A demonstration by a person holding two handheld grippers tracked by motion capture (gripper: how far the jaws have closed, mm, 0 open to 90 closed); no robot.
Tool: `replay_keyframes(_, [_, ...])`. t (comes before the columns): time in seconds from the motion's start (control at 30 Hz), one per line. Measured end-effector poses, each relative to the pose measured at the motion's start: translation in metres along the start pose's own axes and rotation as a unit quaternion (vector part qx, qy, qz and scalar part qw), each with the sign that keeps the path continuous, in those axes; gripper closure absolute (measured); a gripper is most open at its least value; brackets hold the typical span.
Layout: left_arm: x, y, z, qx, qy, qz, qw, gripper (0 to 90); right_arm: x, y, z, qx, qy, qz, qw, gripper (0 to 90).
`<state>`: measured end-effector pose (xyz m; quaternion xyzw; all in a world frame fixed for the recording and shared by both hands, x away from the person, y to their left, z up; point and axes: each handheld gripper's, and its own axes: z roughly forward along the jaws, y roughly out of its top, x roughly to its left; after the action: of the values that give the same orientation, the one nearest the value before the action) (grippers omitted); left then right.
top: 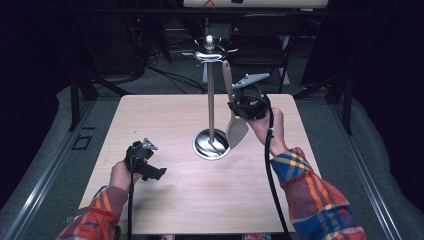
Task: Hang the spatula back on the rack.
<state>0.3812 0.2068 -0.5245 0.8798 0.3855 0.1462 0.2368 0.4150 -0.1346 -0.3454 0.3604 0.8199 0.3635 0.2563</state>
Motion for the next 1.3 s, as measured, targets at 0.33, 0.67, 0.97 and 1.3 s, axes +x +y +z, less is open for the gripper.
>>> replay_keyframes(0.33, [0.0, 0.001, 0.002, 0.003, -0.002, 0.001, 1.0, 1.3, -0.001, 0.001, 0.004, -0.004, 0.011, -0.002, 0.9999, 77.2])
replay_keyframes(0.67, [-0.001, 0.001, 0.002, 0.003, -0.002, 0.003, 1.0, 1.3, 0.0, 0.003, 0.009, -0.01, 0.022, -0.005, 0.9997, 76.5])
replay_keyframes(0.97, [-0.001, 0.0, 0.002, 0.004, -0.002, 0.002, 1.0, 1.3, 0.0, 0.005, 0.013, -0.013, 0.028, -0.007, 0.9995, 75.6])
replay_keyframes(1.3, [-0.001, 0.0, 0.002, 0.005, -0.003, 0.003, 1.0, 1.3, 0.004, 0.009, 0.018, -0.01, 0.033, -0.013, 0.9993, 74.6])
